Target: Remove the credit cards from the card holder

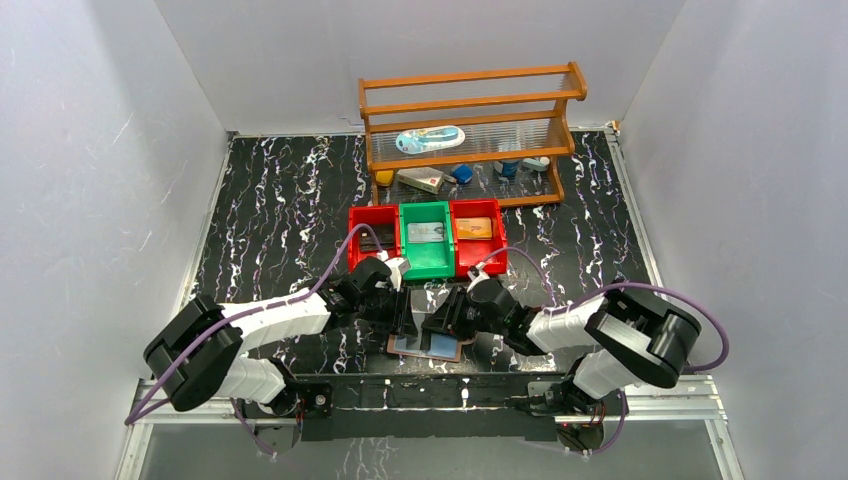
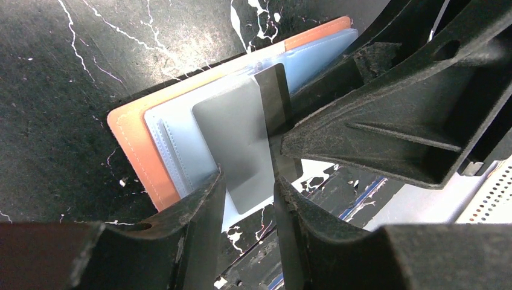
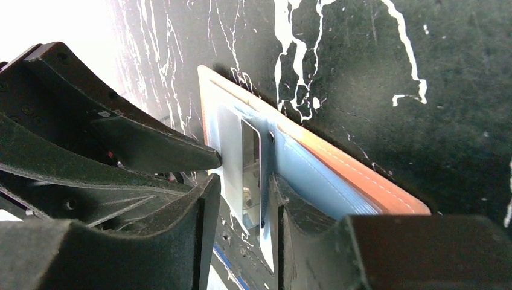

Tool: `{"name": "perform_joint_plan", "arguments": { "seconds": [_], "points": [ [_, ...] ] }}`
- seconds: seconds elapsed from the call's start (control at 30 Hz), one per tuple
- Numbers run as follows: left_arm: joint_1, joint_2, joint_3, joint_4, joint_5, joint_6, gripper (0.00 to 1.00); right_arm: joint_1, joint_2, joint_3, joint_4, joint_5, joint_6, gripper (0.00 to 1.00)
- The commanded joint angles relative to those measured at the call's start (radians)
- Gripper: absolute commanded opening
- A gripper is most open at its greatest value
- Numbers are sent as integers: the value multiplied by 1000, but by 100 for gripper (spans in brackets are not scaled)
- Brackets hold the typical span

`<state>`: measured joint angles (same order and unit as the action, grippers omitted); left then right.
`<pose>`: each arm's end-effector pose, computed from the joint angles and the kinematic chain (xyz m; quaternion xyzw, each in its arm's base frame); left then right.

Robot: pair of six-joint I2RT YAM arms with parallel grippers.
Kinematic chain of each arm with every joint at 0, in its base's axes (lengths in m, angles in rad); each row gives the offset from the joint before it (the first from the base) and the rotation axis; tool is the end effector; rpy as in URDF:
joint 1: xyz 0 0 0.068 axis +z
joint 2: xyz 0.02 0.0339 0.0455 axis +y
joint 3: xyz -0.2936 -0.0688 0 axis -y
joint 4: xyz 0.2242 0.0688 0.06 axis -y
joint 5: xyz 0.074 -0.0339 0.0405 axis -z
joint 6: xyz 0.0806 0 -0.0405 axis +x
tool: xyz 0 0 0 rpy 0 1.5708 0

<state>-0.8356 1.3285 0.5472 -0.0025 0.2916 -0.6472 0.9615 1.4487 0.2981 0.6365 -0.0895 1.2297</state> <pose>0.1559 -0.2070 0.1765 0.1414 0.9045 -0.3551 0.1892 0.1456 0.2213 0.1488 0.0930 0.8580 0.4655 0.1960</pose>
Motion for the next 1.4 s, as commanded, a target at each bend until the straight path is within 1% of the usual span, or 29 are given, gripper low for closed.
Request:
{"name": "perform_joint_plan", "arguments": {
  "seconds": [0.0, 0.27, 0.33, 0.53, 0.63, 0.83, 1.2, 1.37],
  "points": [
    [-7, -17, -21, -88, -32, 21, 35, -3, 44, -30, 66, -35, 10, 44],
    [-6, -34, -23, -97, -34, 22, 35, -3, 94, -72, 191, -48, 57, 33],
    [-7, -39, -23, -101, -38, 20, 35, -3, 99, -74, 196, -51, 58, 30],
    [-7, -56, -23, -109, -45, 15, 35, -3, 90, -91, 198, -44, 63, 18],
    [-6, -63, -21, -117, -50, 14, 35, -4, 74, -102, 196, -34, 66, 14],
    [-7, -68, -26, -120, -56, 8, 35, -3, 47, -115, 174, -17, 65, 11],
    [-7, -79, -32, -130, -72, 8, 35, -4, 28, -133, 160, 2, 77, 11],
    [-8, -114, -24, -178, -141, 10, 34, -4, 44, -129, 161, 7, 73, 12]
  ]
}}
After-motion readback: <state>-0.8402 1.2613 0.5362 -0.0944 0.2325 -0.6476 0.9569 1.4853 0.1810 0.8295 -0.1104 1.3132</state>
